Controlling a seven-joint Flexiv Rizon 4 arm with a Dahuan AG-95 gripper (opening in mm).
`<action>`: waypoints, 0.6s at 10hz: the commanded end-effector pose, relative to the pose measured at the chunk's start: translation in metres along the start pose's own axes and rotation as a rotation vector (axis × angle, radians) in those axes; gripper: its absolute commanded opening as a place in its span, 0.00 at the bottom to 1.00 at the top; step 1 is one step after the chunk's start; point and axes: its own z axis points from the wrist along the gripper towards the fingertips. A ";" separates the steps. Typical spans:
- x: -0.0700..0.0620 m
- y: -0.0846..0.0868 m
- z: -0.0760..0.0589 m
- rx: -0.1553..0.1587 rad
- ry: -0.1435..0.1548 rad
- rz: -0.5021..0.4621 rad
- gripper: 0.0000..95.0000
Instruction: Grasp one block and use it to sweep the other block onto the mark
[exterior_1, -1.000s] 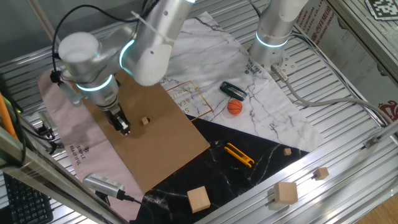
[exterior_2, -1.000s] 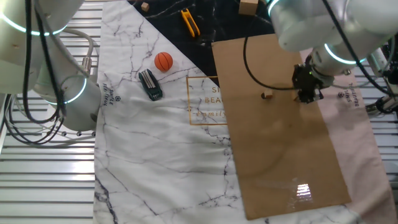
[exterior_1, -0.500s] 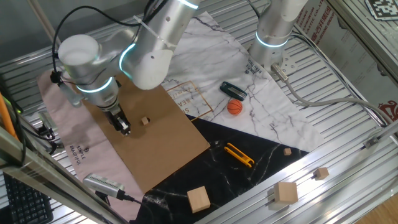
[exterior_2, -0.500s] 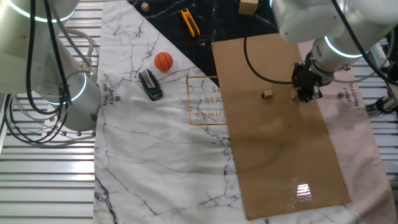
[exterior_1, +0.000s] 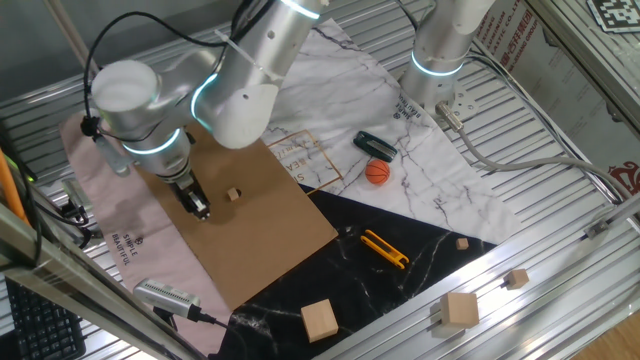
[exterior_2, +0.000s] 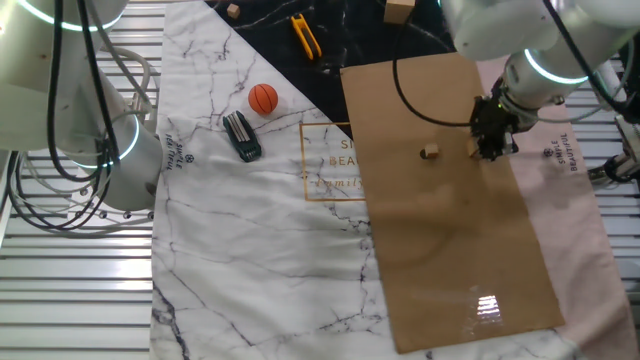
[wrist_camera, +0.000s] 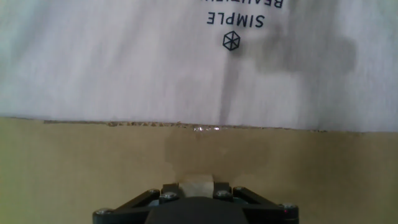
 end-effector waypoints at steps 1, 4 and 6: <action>0.003 0.000 0.002 0.002 -0.005 0.000 0.00; 0.008 0.002 0.001 0.006 -0.004 0.004 0.00; 0.008 0.008 -0.004 0.008 0.002 0.011 0.00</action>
